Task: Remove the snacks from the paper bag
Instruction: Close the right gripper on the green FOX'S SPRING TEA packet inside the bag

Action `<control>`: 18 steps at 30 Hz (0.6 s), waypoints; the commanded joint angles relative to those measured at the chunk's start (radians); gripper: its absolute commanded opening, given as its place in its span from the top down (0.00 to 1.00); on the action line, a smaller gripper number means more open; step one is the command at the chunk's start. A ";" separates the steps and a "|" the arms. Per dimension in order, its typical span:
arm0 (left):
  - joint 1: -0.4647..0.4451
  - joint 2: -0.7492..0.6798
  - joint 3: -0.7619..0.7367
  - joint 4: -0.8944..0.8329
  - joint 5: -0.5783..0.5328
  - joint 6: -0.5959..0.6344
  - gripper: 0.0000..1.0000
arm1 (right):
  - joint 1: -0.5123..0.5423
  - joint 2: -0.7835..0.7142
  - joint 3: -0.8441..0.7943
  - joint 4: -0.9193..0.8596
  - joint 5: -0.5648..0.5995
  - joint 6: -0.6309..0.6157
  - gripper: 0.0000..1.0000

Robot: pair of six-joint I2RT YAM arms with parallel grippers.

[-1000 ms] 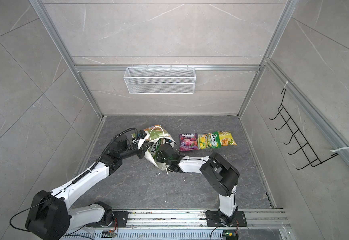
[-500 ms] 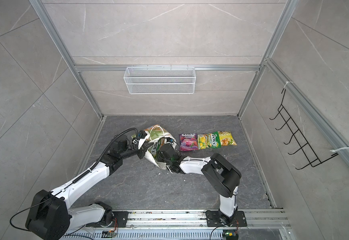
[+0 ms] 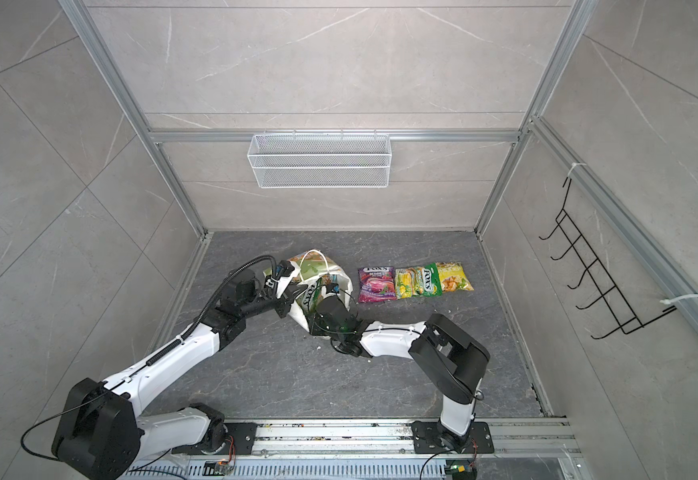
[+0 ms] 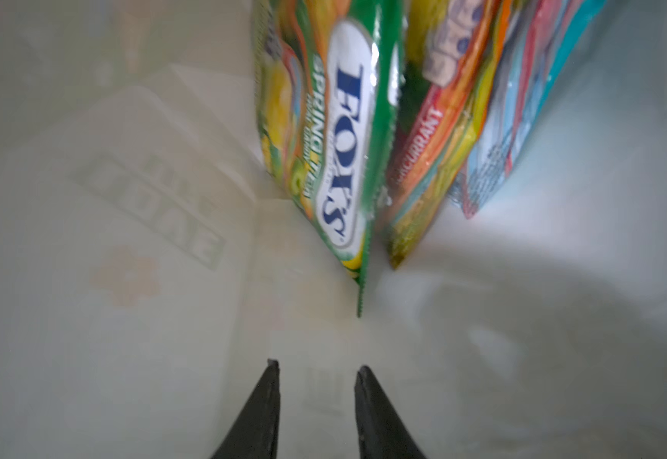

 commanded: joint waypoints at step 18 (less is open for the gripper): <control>-0.013 -0.019 0.041 0.070 0.050 -0.002 1.00 | -0.058 0.175 0.220 -0.095 0.078 0.101 0.56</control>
